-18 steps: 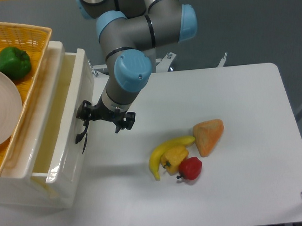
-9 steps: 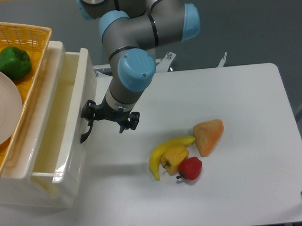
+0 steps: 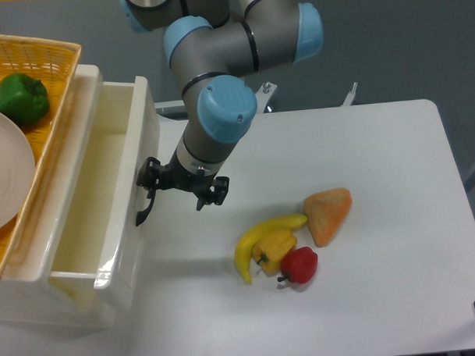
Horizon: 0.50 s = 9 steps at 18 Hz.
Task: Slide the top white drawer open
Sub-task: 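Pull the handle outward, sliding the upper drawer open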
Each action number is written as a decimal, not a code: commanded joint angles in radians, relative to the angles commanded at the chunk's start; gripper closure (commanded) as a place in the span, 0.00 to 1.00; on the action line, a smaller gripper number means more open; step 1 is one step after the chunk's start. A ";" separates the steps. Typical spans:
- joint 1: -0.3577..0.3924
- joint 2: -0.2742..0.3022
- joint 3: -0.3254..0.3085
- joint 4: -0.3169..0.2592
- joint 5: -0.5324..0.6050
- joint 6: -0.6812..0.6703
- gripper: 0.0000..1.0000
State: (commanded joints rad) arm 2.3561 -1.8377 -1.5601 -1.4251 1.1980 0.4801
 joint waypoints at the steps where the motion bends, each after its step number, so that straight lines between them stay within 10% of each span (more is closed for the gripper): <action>1: 0.003 0.000 0.002 -0.002 0.000 0.002 0.00; 9: 0.015 -0.003 0.012 0.000 0.000 0.003 0.00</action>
State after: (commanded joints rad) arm 2.3715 -1.8408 -1.5478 -1.4251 1.1980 0.4832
